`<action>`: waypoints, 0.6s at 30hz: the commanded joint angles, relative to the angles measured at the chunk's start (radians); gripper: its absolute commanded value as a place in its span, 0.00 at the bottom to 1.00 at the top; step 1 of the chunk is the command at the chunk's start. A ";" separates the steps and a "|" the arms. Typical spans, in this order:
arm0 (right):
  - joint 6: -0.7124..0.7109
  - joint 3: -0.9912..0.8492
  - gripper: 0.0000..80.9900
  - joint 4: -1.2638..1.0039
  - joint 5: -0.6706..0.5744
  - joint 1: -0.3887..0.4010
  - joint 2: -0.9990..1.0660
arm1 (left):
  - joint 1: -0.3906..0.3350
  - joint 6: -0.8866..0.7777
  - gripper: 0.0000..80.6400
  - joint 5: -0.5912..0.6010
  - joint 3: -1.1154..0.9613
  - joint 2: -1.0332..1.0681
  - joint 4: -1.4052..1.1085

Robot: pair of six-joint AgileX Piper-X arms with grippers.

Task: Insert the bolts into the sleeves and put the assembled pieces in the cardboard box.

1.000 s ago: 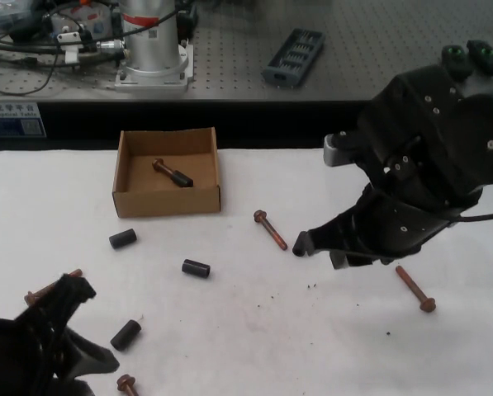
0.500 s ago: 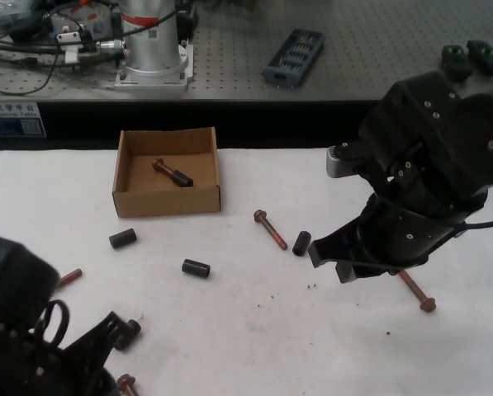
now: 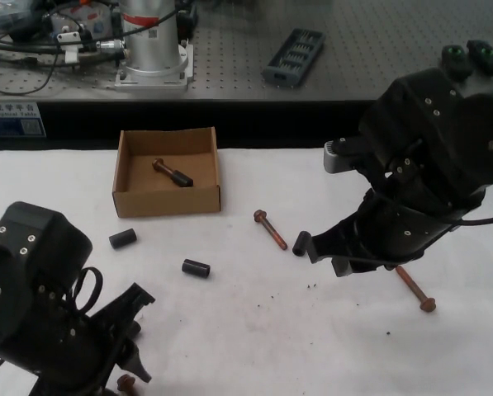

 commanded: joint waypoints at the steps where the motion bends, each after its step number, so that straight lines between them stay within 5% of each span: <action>1: -0.005 -0.004 0.38 -0.008 -0.010 -0.005 -0.012 | -0.005 0.020 0.35 -0.040 -0.013 0.007 0.025; 18: -0.001 0.041 0.38 -0.056 -0.010 -0.005 -0.012 | -0.055 0.045 0.35 -0.082 -0.013 0.020 0.012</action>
